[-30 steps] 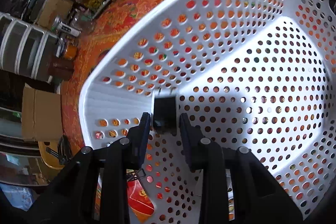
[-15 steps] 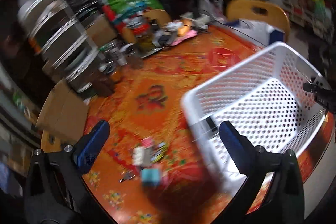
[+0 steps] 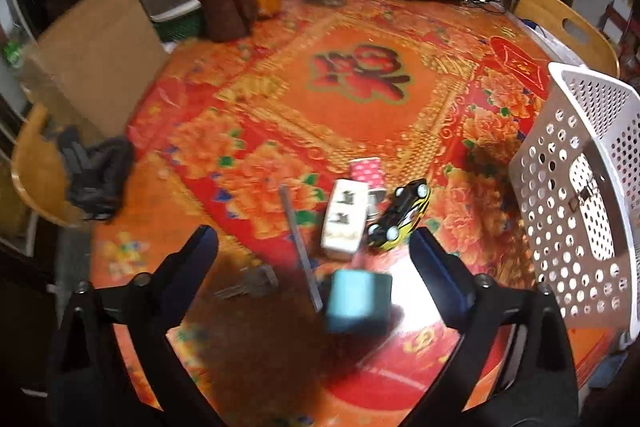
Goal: Organize rigid objects
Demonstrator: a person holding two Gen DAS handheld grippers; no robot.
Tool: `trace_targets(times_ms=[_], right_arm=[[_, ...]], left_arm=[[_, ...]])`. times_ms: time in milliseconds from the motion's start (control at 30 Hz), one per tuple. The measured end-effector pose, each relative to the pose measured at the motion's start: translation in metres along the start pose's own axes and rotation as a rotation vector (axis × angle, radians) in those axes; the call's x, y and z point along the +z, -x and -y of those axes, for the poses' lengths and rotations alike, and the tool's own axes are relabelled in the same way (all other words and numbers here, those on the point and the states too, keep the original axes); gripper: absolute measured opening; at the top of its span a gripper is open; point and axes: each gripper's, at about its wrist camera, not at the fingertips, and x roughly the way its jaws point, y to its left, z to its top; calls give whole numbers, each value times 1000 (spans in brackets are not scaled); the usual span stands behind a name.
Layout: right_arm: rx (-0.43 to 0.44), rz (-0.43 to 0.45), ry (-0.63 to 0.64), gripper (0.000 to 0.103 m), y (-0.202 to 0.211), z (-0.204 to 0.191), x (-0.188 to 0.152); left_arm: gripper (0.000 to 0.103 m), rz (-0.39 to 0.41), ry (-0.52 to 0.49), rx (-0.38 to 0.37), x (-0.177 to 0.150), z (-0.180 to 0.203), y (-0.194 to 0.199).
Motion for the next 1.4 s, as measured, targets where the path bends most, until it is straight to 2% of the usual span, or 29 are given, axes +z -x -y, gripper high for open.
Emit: trace_targets(times_ms=[67,133,233,567,733,867,933,967,1133,1167,1233,1267,1400], right_arm=[[-6,-4,-2,5,0,0,1],[-12,-8,-1,5,0,0,1],[-11,-9,-4,5,0,0,0],[-11,-9,-2,5,0,-1,1],[-8,-11,-1,5,-1,0,2],[-5,-11,-1,5,-1,0,2],[-3,-11,-2,5,-1,0,2],[-3,-11,-2,5,-1,0,2],[-1,-10,-2,5,-1,0,2],[-1,-10,-2,5,-1,0,2],[-6,-13,-2,5,-1,-1,2],[-7,-14,0,5,-1,-1,2],[-5,-15,1,5,-1,-1,2]], left_arm=[[88,-17,0,-16,4,4,-16],[72,-39,-5,-11,10,9,-31],[62,-58,18,-5,13,6,-46],[55,-65,9,-9,15,8,-58],[39,-81,6,-10,12,12,-65],[33,-98,13,-26,7,14,-74],[20,-102,34,-34,6,12,-75],[20,-98,46,-30,6,11,-75],[20,-45,24,66,6,9,-55],[20,-20,11,108,7,10,-47],[20,55,-6,257,12,12,-25],[20,75,0,300,16,12,-16],[20,112,9,314,31,18,17]])
